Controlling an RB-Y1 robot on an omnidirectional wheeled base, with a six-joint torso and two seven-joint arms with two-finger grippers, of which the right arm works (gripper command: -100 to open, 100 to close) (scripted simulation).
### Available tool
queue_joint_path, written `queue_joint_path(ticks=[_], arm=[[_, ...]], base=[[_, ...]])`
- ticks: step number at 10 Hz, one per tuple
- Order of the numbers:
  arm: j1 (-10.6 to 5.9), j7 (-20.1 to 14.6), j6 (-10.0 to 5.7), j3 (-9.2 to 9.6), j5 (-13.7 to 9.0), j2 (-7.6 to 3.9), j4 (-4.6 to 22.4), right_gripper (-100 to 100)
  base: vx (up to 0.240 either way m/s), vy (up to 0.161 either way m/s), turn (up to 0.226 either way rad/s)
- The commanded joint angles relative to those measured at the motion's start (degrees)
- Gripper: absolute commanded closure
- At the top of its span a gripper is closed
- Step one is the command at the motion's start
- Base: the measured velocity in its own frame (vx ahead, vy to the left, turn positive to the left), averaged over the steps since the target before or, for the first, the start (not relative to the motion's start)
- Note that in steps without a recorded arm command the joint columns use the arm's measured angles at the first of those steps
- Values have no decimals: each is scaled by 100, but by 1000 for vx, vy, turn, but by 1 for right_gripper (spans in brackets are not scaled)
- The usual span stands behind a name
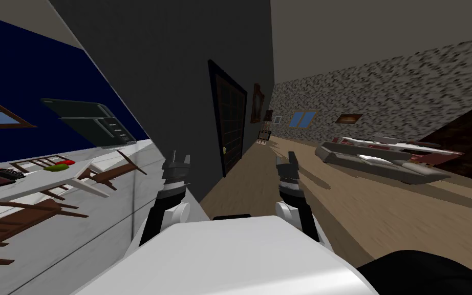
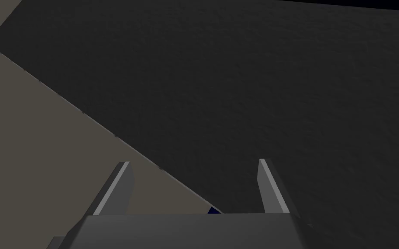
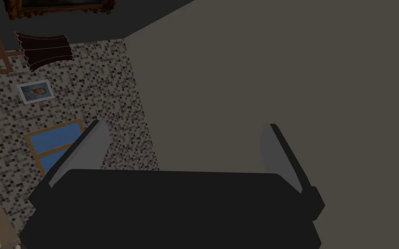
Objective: Pull the door open
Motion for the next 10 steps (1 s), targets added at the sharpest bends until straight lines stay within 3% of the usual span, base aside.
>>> queue_joint_path(ticks=[1,10], arm=[[-52,201,-54,25,-11,-45,202,-100],[-301,1166,-311,145,-64,-223,1174,-100]], base=[[60,-10,200],[97,-24,136]])
